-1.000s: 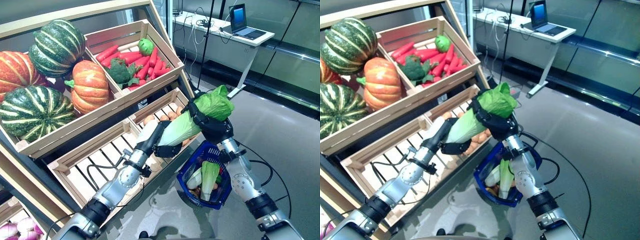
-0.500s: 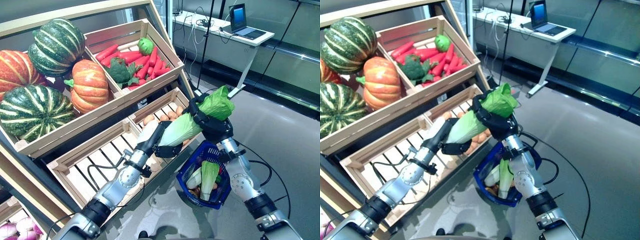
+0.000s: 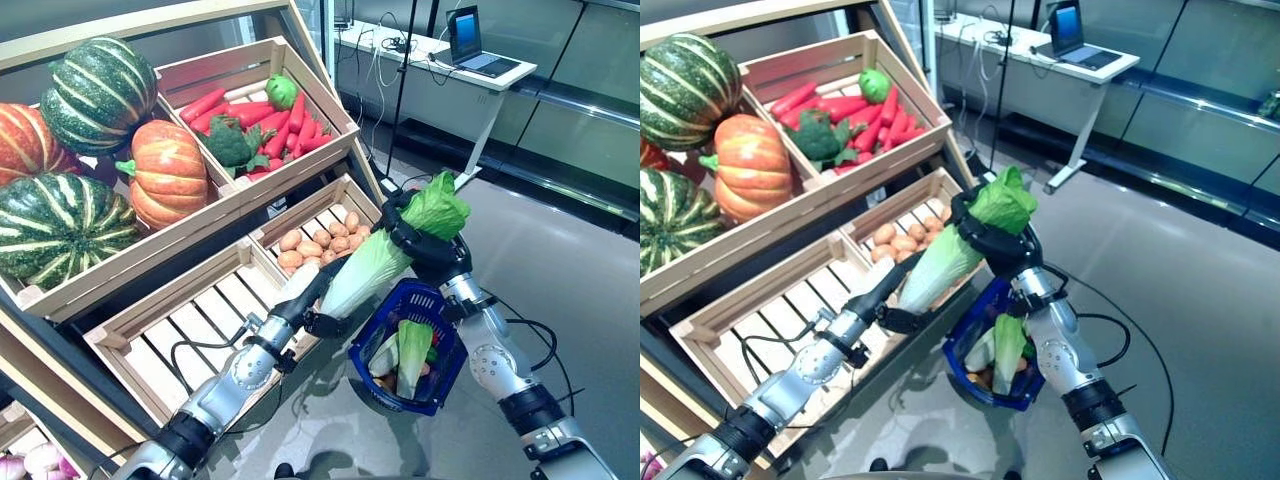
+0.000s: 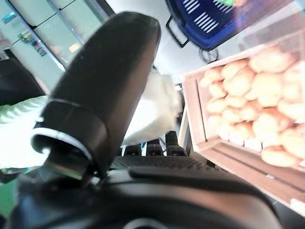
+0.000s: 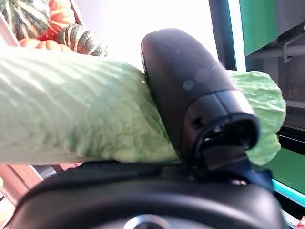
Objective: Put vegetables into the basket
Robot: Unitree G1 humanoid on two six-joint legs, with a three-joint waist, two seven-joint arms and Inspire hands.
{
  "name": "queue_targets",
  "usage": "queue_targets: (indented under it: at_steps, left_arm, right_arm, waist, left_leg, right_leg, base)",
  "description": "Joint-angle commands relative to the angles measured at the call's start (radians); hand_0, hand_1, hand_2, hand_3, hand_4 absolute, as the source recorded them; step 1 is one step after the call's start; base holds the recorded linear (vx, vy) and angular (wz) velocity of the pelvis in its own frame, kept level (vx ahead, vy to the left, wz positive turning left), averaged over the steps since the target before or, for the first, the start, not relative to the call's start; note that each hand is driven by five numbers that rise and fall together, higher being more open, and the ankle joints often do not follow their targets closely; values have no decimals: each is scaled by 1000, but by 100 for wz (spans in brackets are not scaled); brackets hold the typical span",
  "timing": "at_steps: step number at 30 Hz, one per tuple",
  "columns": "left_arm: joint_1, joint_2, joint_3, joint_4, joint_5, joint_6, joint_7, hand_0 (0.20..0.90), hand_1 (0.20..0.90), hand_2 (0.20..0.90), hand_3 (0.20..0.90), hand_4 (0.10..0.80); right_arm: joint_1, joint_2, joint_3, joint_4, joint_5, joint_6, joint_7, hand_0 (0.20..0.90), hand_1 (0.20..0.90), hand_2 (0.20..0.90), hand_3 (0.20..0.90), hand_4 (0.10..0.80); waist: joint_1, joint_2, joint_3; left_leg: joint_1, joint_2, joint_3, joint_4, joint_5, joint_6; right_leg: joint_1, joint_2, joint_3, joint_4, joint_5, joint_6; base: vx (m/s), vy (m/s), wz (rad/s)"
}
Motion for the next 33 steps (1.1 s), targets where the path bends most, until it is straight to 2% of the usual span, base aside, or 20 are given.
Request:
queue_targets:
  at_steps: [1,9,13,17,21,22,28,33]
  left_arm:
    - [-21,56,-15,55,-13,-34,-9,900,900,900,900,800]
    - [33,57,62,108,-39,7,59,900,900,900,900,800]
    - [82,70,128,142,-60,20,81,900,900,900,900,800]
    - [91,82,155,142,-76,29,86,900,900,900,900,800]
    - [74,94,180,145,-108,31,99,900,900,900,900,800]
    - [65,96,185,128,-116,27,101,900,900,900,900,800]
    - [46,104,187,97,-165,20,112,900,900,900,900,800]
    - [-56,115,159,90,-240,-28,180,900,900,900,900,800]
  right_arm:
    - [-219,34,-205,-122,20,-135,-25,300,300,300,300,400]
    - [-148,-8,-267,-17,-16,-150,-66,300,300,300,300,400]
    - [-84,-63,-310,68,-114,-150,-113,300,300,300,300,400]
    - [-73,-101,-316,134,-171,-149,-135,300,300,300,300,400]
    - [-62,-143,-296,254,-190,-163,-146,300,300,300,300,400]
    - [-55,-141,-285,317,-179,-179,-172,300,300,300,300,400]
    - [-52,-130,-290,408,-166,-216,-231,300,300,300,300,400]
    - [-221,-193,-283,502,-187,-269,-292,300,300,300,300,400]
  waist:
    - [-10,-19,-63]
    - [-12,-12,-56]
    - [-13,-13,-42]
    - [-12,-11,-27]
    - [-4,-9,28]
    - [5,-8,50]
    - [26,4,114]
    - [37,31,255]
  left_leg:
    - [-7,-9,27,2,-73,18]
    - [2,-2,38,2,-73,15]
    - [7,5,49,2,-67,15]
    - [9,9,53,4,-61,15]
    - [-30,21,41,64,-61,9]
    - [-61,26,32,90,-63,7]
    - [-145,26,-13,164,-68,0]
    - [-340,33,-74,381,-110,-16]
  right_leg:
    - [-3,-20,61,4,-13,5]
    - [1,-16,58,2,-12,5]
    - [4,-17,52,9,-14,3]
    - [-1,-22,50,37,-25,1]
    - [-39,-35,52,111,-50,-4]
    - [-50,-37,51,124,-57,-6]
    - [-81,-49,32,173,-75,-10]
    - [-213,-97,31,329,-112,-31]
  base:
    - [0,0,0]
    - [9,-19,-6]
    - [10,-22,-3]
    - [0,0,0]
    - [-64,-29,-1]
    - [-111,-45,-1]
    - [-87,-37,4]
    - [-306,-13,19]
